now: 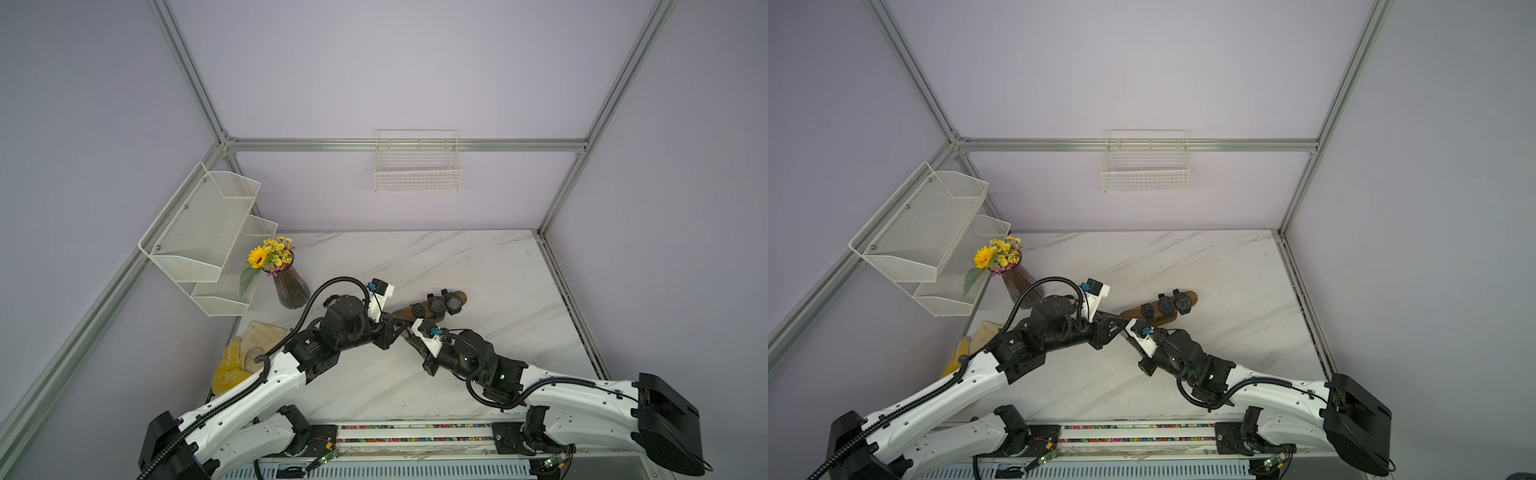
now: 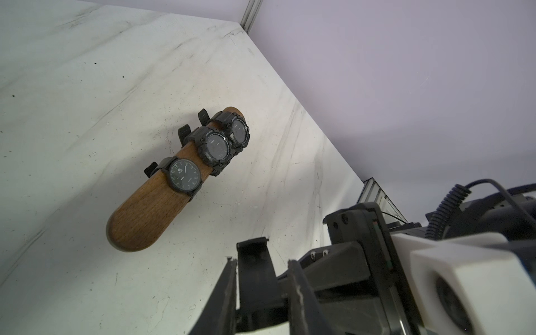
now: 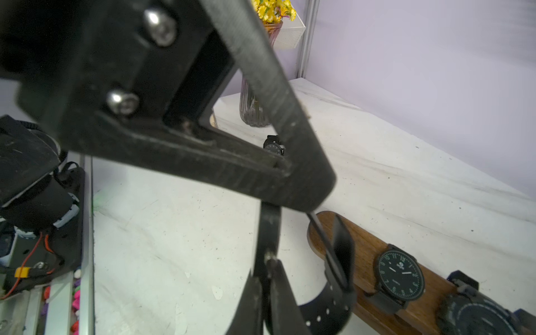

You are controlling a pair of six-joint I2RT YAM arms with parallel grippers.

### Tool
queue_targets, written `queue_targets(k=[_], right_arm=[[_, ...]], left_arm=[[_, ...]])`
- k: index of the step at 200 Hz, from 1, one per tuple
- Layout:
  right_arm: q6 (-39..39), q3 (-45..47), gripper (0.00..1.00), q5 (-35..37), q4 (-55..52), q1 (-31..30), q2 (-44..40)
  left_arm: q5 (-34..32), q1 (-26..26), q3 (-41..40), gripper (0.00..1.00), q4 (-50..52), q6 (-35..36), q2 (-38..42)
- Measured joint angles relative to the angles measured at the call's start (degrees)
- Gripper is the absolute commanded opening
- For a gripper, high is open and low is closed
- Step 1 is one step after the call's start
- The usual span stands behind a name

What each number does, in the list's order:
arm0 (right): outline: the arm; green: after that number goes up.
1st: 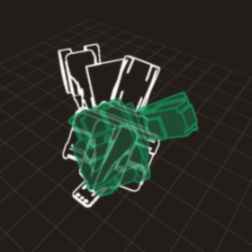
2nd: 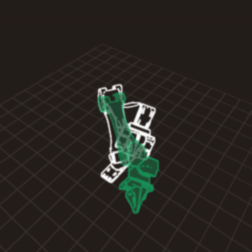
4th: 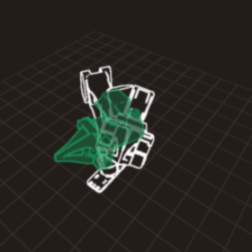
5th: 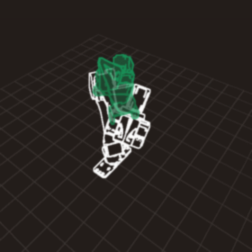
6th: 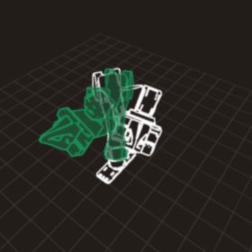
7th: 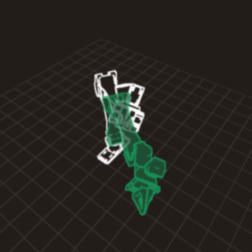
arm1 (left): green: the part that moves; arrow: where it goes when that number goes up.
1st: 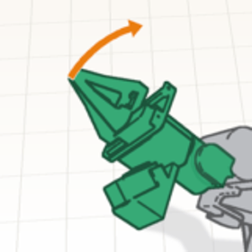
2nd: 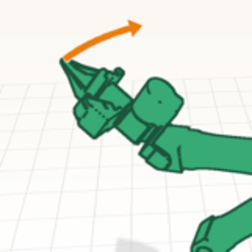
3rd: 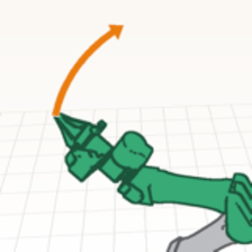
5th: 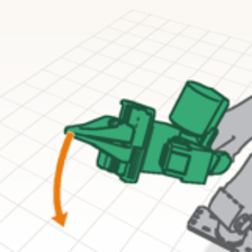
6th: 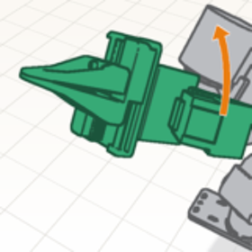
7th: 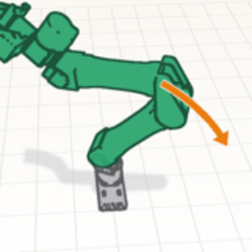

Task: Place watch on stand
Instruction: Pick up the watch at the center of the board.

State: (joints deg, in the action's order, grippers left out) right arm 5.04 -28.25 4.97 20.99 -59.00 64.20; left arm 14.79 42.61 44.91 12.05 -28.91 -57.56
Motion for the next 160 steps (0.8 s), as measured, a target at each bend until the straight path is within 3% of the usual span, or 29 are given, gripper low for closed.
queue_targets(k=[14,38,67,115,160], right_arm=[[-0.2,-0.1,0.00,-0.2,-0.1,0.0,0.0],[-0.6,-0.6,0.00,-0.3,0.0,0.0,-0.2],[-0.7,-1.7,0.00,-0.5,0.0,0.0,-0.3],[-0.8,-3.6,0.00,-0.4,0.4,0.0,1.1],[-1.9,-4.4,0.00,0.0,1.6,0.0,3.2]], left_arm=[[0.0,-0.1,0.0,0.36,-0.1,0.0,0.0],[0.6,-0.1,0.0,0.55,-0.1,0.2,0.0],[2.6,-0.1,0.0,0.63,0.0,0.0,-0.1],[3.9,-0.1,0.0,0.62,-0.7,-0.5,-0.5],[1.7,-0.5,0.0,0.39,-0.4,-0.7,-1.0]])
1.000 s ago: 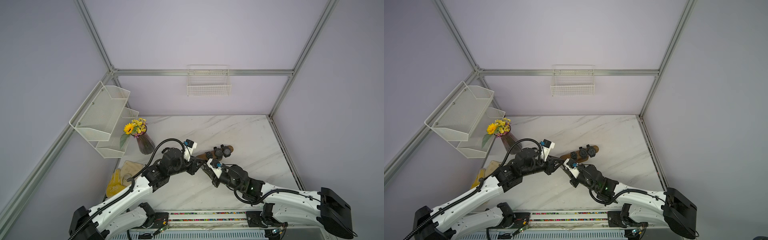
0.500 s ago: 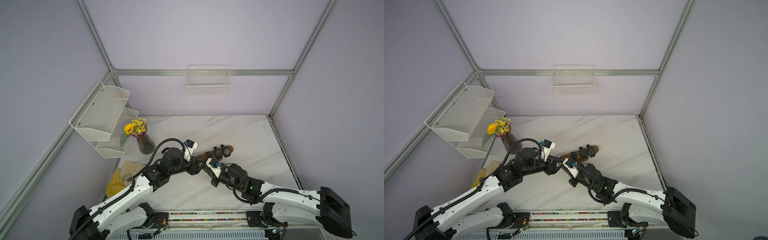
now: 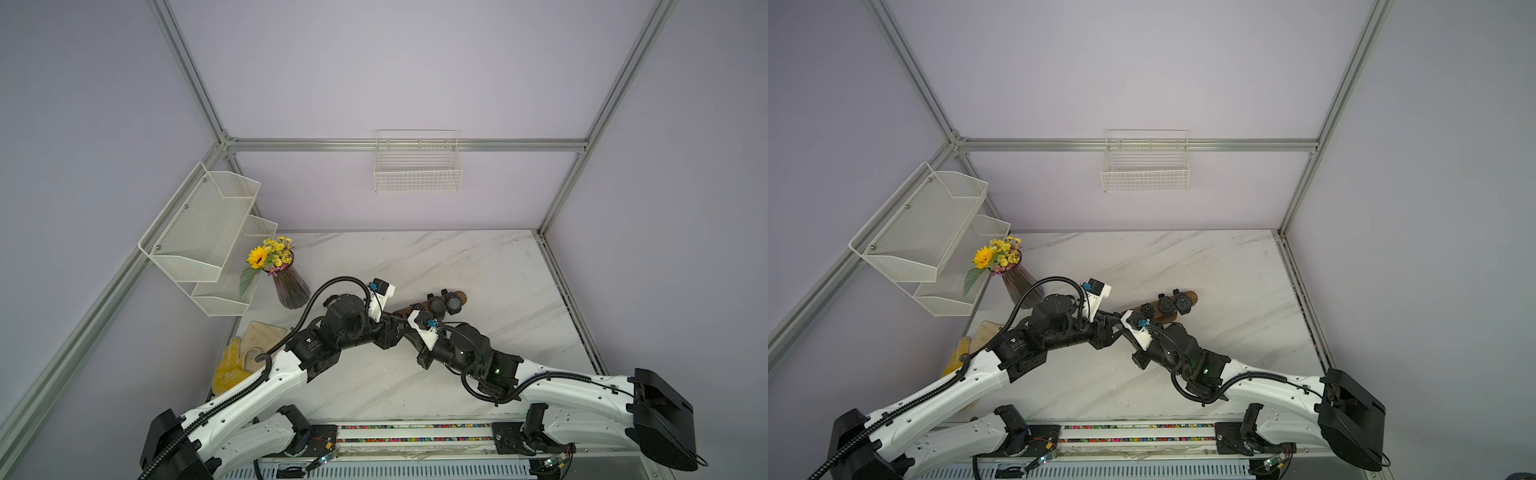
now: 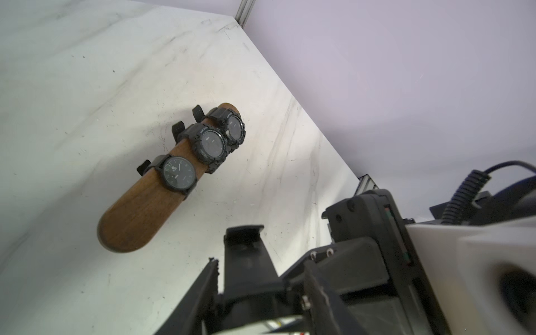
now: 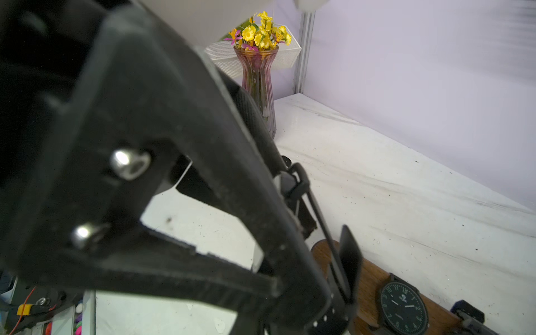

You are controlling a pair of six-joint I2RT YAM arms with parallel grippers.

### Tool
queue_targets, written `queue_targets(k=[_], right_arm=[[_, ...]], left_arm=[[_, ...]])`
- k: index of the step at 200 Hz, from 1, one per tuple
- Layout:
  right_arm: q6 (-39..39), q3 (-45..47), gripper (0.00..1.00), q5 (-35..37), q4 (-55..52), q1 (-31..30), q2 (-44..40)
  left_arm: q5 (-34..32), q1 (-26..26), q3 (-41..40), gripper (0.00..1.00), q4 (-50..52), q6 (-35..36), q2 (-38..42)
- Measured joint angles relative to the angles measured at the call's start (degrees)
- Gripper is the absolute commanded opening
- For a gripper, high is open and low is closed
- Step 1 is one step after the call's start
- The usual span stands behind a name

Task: Place watch on stand
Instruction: Pick up the watch at the center of the board, then place the watch on the stand.

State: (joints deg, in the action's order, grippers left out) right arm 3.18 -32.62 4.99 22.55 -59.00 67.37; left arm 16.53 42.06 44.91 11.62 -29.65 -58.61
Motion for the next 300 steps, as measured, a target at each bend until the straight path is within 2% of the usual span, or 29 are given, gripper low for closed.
queue_targets(k=[37,59,79,101,120,148,176,236,300], right_arm=[[-1.7,0.0,0.01,0.9,0.4,0.0,0.8],[-2.9,-0.3,0.11,1.4,0.3,0.0,1.4],[-3.7,-0.7,0.34,2.1,-0.8,0.0,1.6],[-5.3,-0.7,0.59,3.1,-3.9,0.0,-0.3],[-6.6,-0.5,0.70,5.2,-7.4,0.0,-5.1],[-8.7,0.2,0.71,8.9,-11.0,0.0,-14.7],[-10.3,1.0,0.71,11.2,-13.2,0.0,-19.6],[-12.0,3.8,0.71,12.0,-15.2,0.0,-19.1],[-12.0,3.8,0.71,11.9,-15.4,0.0,-18.5]], left_arm=[[-1.1,0.0,0.0,0.34,0.2,0.1,-0.5],[-2.1,0.1,0.0,0.34,0.5,0.0,-0.5],[-4.1,0.1,0.2,0.34,1.5,-1.0,-1.0],[-8.6,0.1,2.8,0.36,6.9,-2.9,-3.7],[-12.4,0.2,5.6,0.35,11.6,-4.9,-7.5],[-15.6,0.0,7.5,0.35,16.4,-7.6,-13.4],[-17.0,-0.9,7.8,0.35,19.8,-9.4,-17.5],[-19.1,-2.6,11.9,0.35,21.0,-12.0,-25.0],[-18.0,-4.5,13.2,0.36,18.3,-13.3,-28.2]])
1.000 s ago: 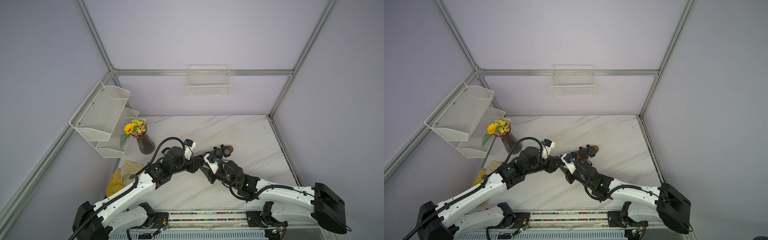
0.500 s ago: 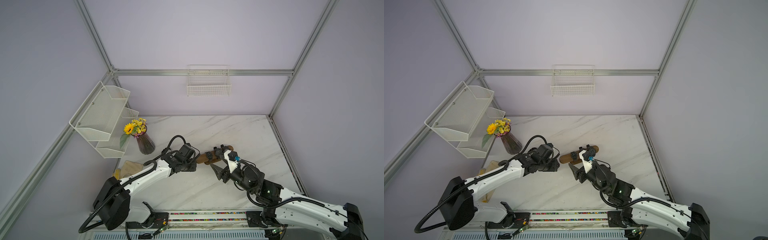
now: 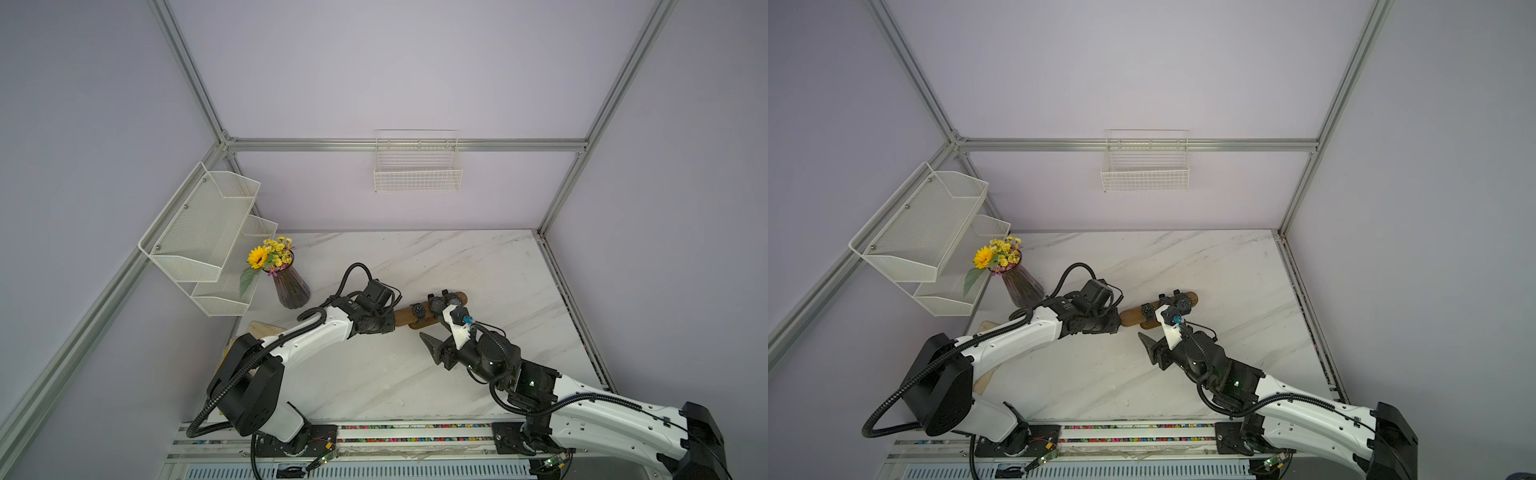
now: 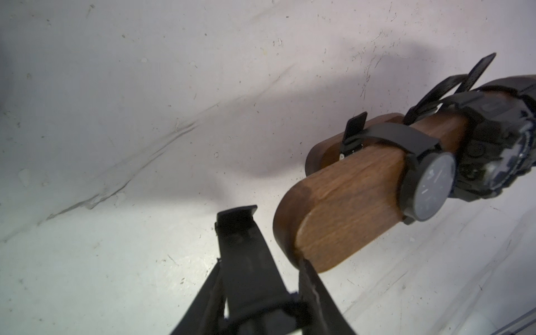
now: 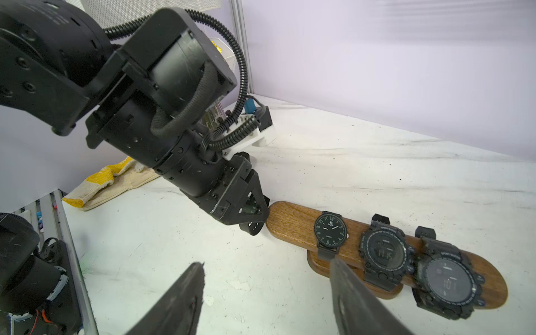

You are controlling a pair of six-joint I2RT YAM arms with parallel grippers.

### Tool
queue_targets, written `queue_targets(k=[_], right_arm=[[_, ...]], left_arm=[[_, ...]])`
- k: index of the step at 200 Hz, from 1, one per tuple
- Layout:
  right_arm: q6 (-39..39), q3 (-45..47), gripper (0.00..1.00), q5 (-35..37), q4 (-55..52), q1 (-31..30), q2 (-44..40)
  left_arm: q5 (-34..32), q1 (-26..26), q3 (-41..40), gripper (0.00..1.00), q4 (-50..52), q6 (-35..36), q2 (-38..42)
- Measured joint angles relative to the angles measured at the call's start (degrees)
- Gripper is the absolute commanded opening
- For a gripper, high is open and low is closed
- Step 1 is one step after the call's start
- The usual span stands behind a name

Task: Place watch on stand
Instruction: Place the watch on the stand.

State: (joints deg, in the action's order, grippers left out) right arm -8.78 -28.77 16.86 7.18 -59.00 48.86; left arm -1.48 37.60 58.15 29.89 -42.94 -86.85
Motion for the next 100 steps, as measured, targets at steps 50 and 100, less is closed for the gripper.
queue_targets(k=[50,100], right_arm=[[0.0,0.0,0.71,-0.1,0.0,0.0,0.6],[0.0,0.0,0.71,-0.3,0.1,0.0,1.4]], left_arm=[[2.3,-0.2,0.9,0.36,-2.3,-0.6,-1.2],[4.6,-0.5,3.1,0.36,-3.4,-0.9,-3.3]])
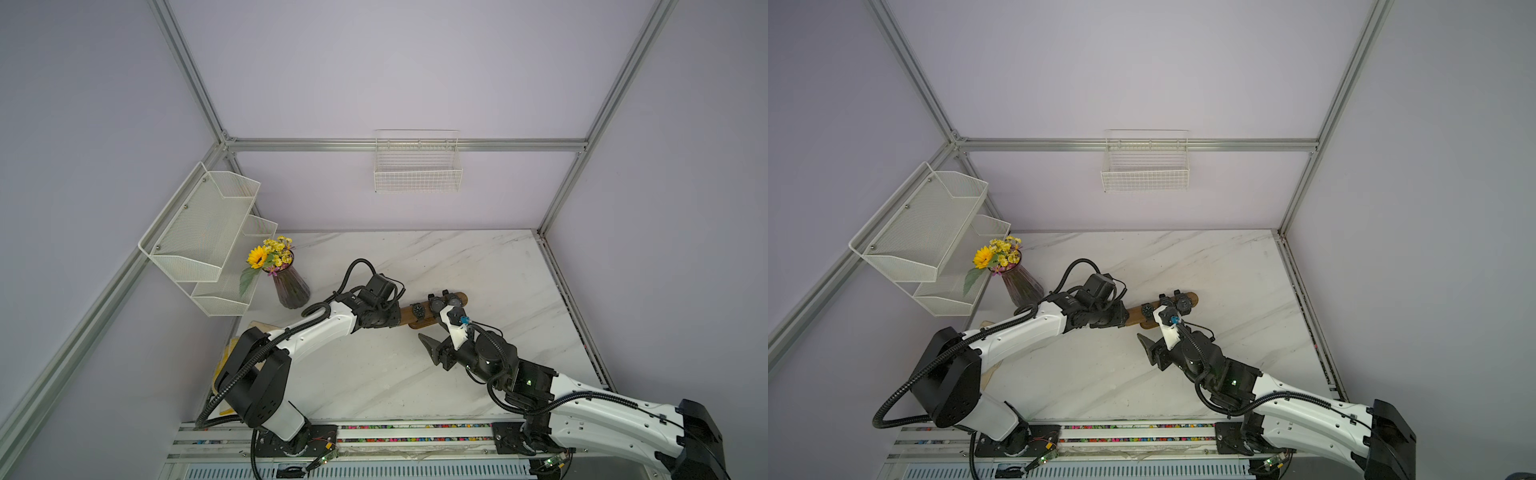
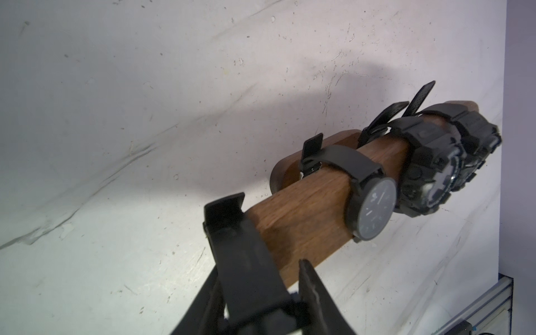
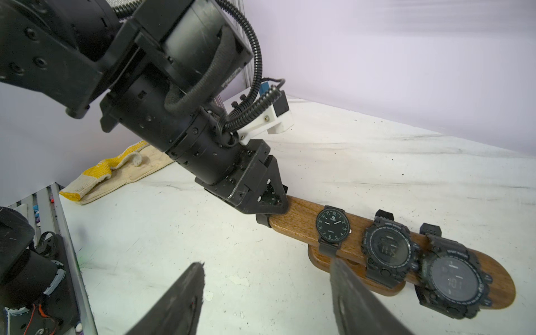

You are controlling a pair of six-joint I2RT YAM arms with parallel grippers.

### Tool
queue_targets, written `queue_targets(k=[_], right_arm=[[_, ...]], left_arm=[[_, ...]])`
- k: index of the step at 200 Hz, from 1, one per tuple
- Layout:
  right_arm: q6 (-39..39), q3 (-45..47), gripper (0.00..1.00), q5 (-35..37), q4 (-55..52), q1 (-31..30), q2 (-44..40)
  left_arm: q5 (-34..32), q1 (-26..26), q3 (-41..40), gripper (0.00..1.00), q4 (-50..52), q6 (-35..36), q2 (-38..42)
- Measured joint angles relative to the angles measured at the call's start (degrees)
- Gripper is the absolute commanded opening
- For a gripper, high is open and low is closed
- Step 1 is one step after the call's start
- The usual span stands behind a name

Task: Place watch on stand
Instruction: Place the watch on the stand.

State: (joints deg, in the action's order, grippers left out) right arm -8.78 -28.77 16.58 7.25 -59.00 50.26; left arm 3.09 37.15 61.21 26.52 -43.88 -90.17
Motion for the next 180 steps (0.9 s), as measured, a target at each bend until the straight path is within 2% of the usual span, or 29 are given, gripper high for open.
queue_targets(k=[79,100,119,132,150,180], right_arm=[[0.0,0.0,0.71,0.1,0.2,0.0,0.5],[-0.8,0.0,0.76,2.6,0.2,0.0,1.9],[-3.0,0.0,0.76,6.3,-0.3,1.1,4.2],[-5.4,-0.1,0.77,6.4,-1.6,5.0,5.4],[-8.8,-0.1,0.81,4.8,-3.1,14.0,5.9],[-12.6,-2.7,0.85,-2.2,-4.3,28.8,8.4]], left_arm=[[3.8,0.0,0.8,0.37,-0.2,0.1,-1.8],[4.3,0.0,0.8,0.37,-0.2,0.1,-1.8],[4.4,0.0,0.8,0.37,-0.2,0.1,-1.8],[4.5,0.0,0.8,0.37,-0.2,0.1,-1.8],[4.7,0.0,0.8,0.38,-0.1,0.1,-1.8],[4.6,0.0,0.8,0.38,-0.1,0.1,-1.8]])
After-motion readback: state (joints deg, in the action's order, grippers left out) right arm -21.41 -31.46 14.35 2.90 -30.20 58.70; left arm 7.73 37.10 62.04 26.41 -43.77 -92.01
